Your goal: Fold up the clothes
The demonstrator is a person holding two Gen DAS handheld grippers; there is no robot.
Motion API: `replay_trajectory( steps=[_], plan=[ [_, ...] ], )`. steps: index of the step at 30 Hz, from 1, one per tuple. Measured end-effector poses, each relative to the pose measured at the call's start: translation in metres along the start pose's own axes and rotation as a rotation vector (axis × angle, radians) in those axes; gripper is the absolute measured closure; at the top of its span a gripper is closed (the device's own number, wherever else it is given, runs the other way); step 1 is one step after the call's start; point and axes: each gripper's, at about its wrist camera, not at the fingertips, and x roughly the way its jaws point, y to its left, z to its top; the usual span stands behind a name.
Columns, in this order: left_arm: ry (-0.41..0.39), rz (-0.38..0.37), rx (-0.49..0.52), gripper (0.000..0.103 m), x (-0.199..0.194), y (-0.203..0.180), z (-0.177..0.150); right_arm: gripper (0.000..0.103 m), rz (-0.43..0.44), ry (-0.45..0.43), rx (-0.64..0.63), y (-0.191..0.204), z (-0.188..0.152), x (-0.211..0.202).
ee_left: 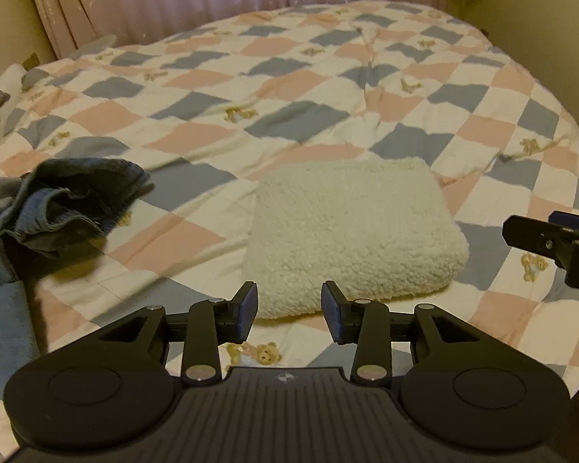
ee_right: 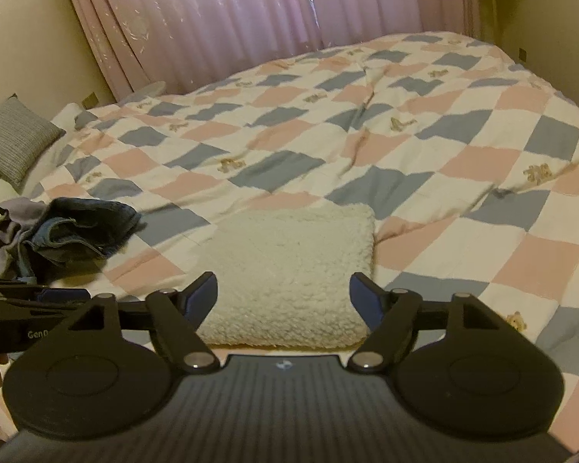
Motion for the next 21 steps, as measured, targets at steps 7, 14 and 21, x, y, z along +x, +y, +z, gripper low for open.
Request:
replay_trajectory(
  steps=[7, 14, 21],
  plan=[
    [-0.016, -0.003, -0.015, 0.06, -0.007, 0.007, 0.002, 0.027, 0.01, 0.01, -0.012, 0.011, -0.002, -0.007],
    [0.016, -0.02, -0.013, 0.056, 0.008, 0.011, -0.003, 0.027, 0.015, 0.049, 0.031, 0.004, -0.012, 0.0],
    [0.086, -0.021, -0.013, 0.051, 0.052, 0.032, -0.008, 0.025, 0.014, 0.129, 0.13, -0.025, -0.031, 0.025]
  ],
)
